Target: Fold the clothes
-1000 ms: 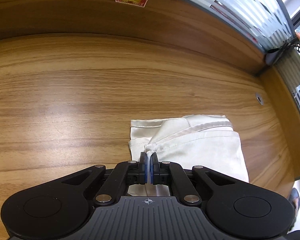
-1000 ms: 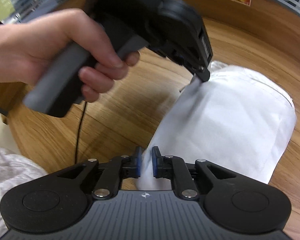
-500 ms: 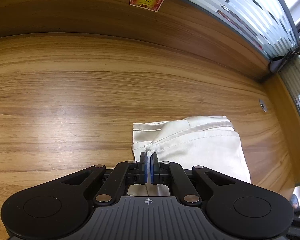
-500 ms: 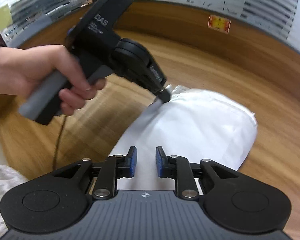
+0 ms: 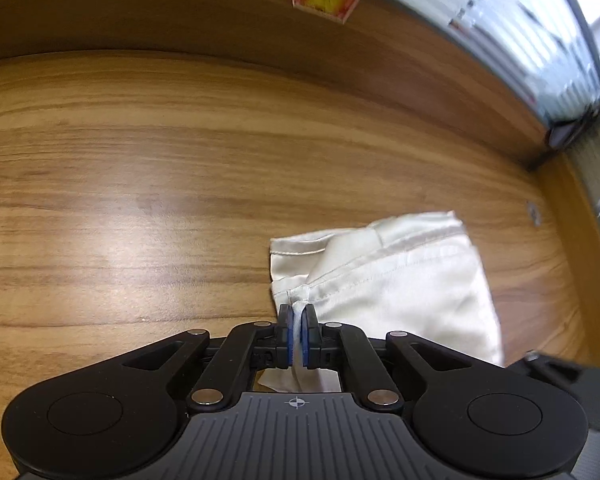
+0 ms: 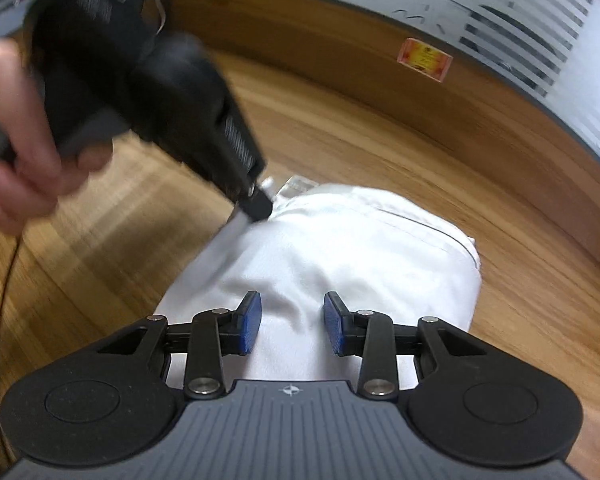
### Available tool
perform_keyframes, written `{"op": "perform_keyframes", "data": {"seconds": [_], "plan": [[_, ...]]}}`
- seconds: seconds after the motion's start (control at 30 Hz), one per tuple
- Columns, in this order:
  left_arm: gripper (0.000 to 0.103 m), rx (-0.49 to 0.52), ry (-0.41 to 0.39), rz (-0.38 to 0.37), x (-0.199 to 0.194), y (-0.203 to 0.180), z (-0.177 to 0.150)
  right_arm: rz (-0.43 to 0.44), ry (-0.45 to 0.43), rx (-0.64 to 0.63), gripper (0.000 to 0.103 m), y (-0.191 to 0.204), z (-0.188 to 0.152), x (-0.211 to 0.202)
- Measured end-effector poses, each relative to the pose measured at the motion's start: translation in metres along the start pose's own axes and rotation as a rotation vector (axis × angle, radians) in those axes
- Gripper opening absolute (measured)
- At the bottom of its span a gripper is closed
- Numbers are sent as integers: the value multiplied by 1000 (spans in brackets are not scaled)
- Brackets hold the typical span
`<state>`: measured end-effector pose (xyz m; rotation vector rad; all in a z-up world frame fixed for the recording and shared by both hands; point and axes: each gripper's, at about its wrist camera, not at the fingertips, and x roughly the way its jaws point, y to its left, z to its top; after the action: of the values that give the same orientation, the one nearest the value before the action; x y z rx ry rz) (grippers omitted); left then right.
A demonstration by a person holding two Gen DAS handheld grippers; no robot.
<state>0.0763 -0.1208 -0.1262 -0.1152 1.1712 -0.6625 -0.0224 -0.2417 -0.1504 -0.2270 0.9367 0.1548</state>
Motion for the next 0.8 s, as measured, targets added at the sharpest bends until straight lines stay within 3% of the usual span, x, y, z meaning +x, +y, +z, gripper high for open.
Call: {"op": "perform_keyframes", "data": {"seconds": [0.13, 0.23, 0.33, 0.47, 0.5, 0.53, 0.6, 0.7, 0.8], "plan": [[10, -8, -53, -20, -24, 2, 3, 18, 1, 15, 40, -5, -2, 8], [11, 40, -80, -53, -33, -7, 5, 25, -3, 25, 40, -7, -3, 12], [21, 86, -54, -140, -28, -17, 7, 28, -3, 17, 41, -6, -1, 14], [21, 110, -26, -172, -16, -28, 9, 33, 1, 2, 41, -2, 2, 15], [21, 103, -9, -179, -11, -30, 10, 36, 2, 3, 43, -2, 2, 15], [21, 96, -5, -180, -9, -31, 11, 47, 5, 3, 53, -2, 3, 15], [21, 89, -48, -191, -15, -33, 12, 50, 8, -33, 59, 4, 3, 17], [22, 72, -76, -203, -21, -33, 14, 37, -13, -33, 59, 7, 0, 18], [22, 99, -31, -201, -15, -37, 13, 48, -14, -8, 59, 4, 2, 18]]}}
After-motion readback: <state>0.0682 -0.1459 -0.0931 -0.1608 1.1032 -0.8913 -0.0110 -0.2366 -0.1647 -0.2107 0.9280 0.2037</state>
